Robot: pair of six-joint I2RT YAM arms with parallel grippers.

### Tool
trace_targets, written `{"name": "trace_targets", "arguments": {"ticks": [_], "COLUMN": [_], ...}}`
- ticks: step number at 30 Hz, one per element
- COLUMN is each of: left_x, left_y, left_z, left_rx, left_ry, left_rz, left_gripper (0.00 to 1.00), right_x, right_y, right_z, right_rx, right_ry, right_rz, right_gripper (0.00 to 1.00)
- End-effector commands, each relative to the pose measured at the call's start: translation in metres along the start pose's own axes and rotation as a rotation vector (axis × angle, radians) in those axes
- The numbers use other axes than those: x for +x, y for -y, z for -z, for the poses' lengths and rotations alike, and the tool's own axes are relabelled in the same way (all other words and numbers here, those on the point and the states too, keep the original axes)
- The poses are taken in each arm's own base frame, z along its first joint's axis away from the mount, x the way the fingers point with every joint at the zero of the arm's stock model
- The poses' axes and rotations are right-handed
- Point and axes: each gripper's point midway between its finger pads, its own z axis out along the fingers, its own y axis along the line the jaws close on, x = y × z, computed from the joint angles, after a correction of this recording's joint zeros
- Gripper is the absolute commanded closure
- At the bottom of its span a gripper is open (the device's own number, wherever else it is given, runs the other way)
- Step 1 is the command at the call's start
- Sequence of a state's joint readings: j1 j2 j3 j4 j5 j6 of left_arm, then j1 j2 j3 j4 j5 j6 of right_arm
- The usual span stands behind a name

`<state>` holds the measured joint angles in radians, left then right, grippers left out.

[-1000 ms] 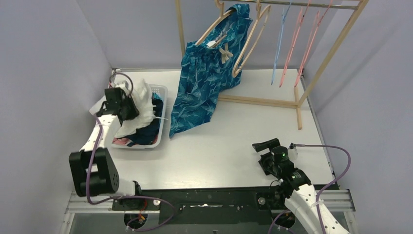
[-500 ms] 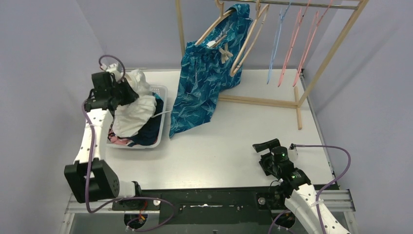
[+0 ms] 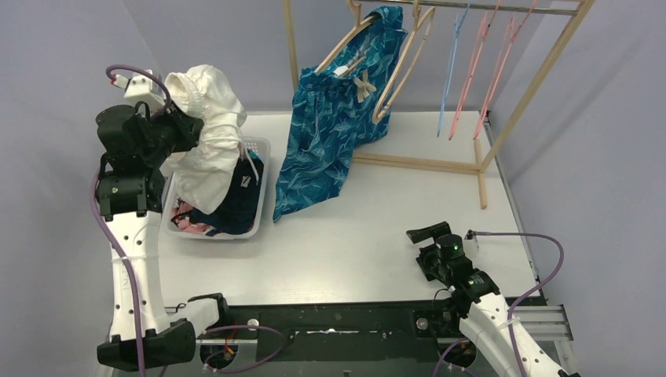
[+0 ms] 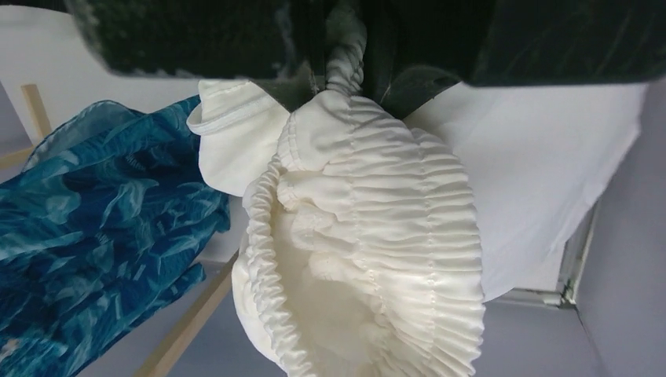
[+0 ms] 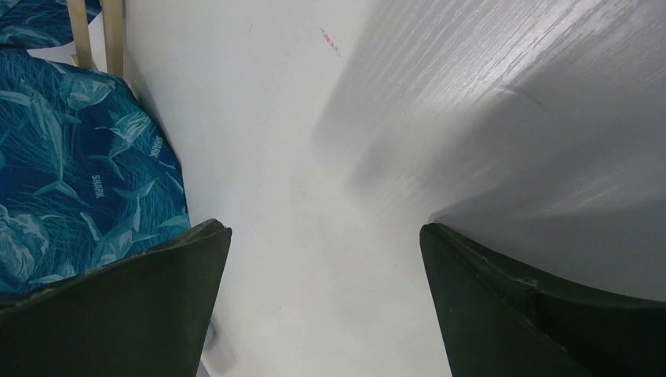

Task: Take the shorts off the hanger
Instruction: Place the shorts in the basket.

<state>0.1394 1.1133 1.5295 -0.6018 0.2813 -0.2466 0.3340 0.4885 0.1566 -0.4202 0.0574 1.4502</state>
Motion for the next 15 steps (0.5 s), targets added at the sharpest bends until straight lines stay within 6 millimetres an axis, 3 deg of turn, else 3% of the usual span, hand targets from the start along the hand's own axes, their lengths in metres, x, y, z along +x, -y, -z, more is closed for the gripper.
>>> {"name": "trace_targets", "arguments": {"ticks": [1, 3, 5, 10, 15], "left_x": [0.054, 0.070, 0.083, 0.121, 0.160], "left_y": [0.001, 0.012, 0.009, -0.032, -0.095], "left_z": [-0.024, -0.028, -0.031, -0.045, -0.057], "left_rx": [0.098, 0.183, 0.188, 0.155, 0.036], "left_ry": [-0.175, -0.227, -0.255, -0.331, -0.353], "left_rz": [0.039, 0.065, 0.090, 0.216, 0.364], "left_gripper": [1.00, 1.00, 1.00, 1.00, 1.00], "right_x": [-0.004, -0.005, -0.006, -0.005, -0.005], "right_y": [-0.004, -0.002, 0.001, 0.003, 0.004], "right_z": [0.001, 0.002, 0.002, 0.001, -0.001], "right_rx": [0.000, 0.010, 0.015, 0.009, 0.005], "right_ry": [0.016, 0.019, 0.023, 0.024, 0.027], "right_rz": [0.014, 0.015, 0.011, -0.007, -0.010], "right_gripper": [0.01, 0.01, 0.01, 0.01, 0.01]}}
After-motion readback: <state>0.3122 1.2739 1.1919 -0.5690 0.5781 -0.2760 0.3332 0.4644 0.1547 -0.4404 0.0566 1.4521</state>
